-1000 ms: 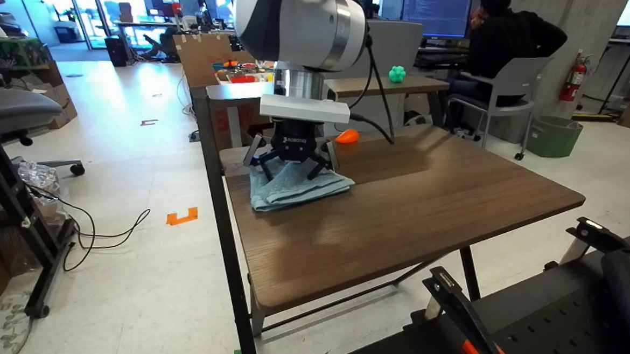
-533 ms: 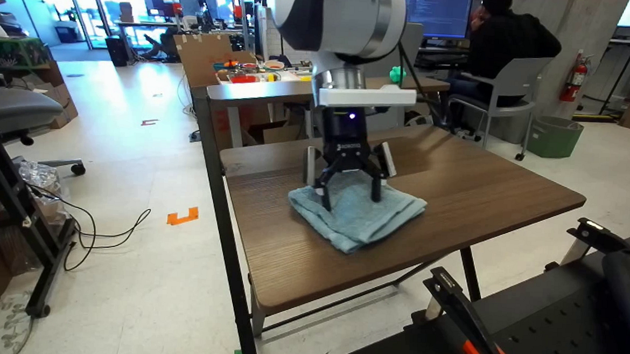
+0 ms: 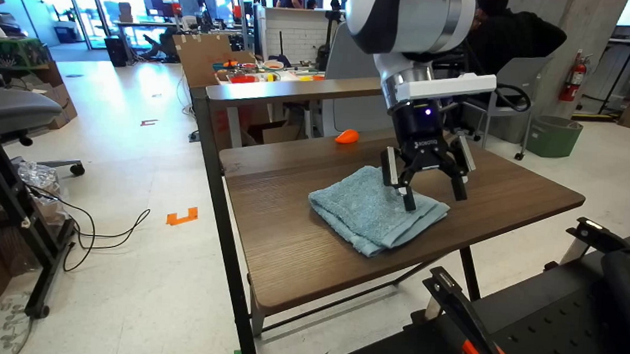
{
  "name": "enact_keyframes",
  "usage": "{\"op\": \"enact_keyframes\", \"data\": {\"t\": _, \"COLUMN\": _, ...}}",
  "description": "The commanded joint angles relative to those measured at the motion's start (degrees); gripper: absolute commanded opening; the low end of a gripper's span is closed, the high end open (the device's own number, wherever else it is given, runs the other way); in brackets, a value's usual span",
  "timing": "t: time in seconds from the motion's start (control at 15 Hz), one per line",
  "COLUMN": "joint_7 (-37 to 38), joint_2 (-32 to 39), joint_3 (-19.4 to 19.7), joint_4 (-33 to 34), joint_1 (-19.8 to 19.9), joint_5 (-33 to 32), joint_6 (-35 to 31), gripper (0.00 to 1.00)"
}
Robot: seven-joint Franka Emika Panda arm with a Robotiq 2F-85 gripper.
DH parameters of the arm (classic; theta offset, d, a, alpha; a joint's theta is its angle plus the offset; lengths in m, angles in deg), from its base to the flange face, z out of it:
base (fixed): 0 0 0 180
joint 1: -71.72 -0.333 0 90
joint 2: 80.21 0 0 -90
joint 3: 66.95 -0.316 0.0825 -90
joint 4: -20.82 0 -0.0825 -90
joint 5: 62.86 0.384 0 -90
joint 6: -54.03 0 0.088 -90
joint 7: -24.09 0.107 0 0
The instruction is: Use the towel to wipe the tabletop
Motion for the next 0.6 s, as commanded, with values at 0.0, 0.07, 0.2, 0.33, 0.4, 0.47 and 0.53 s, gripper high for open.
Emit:
{"op": "enact_keyframes", "data": {"t": 0.0, "joint_7": 0.12, "joint_2": -2.07, "joint_3": -0.6, "joint_4": -2.09, "joint_1": 1.39, "joint_5": 0.91, "joint_6": -1.89, "gripper": 1.0}}
{"op": "enact_keyframes", "data": {"t": 0.07, "joint_7": -0.86, "joint_2": -4.11, "joint_3": -1.06, "joint_4": -4.13, "joint_1": 1.74, "joint_5": 1.3, "joint_6": -3.4, "gripper": 1.0}}
{"op": "enact_keyframes", "data": {"t": 0.2, "joint_7": -2.73, "joint_2": -8.6, "joint_3": -2.1, "joint_4": -8.48, "joint_1": 2.41, "joint_5": 2.7, "joint_6": -7.69, "gripper": 1.0}}
{"op": "enact_keyframes", "data": {"t": 0.33, "joint_7": -5.15, "joint_2": -13.53, "joint_3": -3.2, "joint_4": -13.27, "joint_1": 3.03, "joint_5": 4.87, "joint_6": -12.29, "gripper": 1.0}}
{"op": "enact_keyframes", "data": {"t": 0.4, "joint_7": -6.32, "joint_2": -16.18, "joint_3": -3.84, "joint_4": -15.8, "joint_1": 3.32, "joint_5": 6.34, "joint_6": -14.74, "gripper": 1.0}}
{"op": "enact_keyframes", "data": {"t": 0.47, "joint_7": -7.54, "joint_2": -17.77, "joint_3": -4.43, "joint_4": -17.24, "joint_1": 3.48, "joint_5": 7.8, "joint_6": -16.93, "gripper": 1.0}}
{"op": "enact_keyframes", "data": {"t": 0.53, "joint_7": -7.95, "joint_2": -18.44, "joint_3": -4.84, "joint_4": -18.58, "joint_1": 3.09, "joint_5": 8.84, "joint_6": -20.78, "gripper": 1.0}}
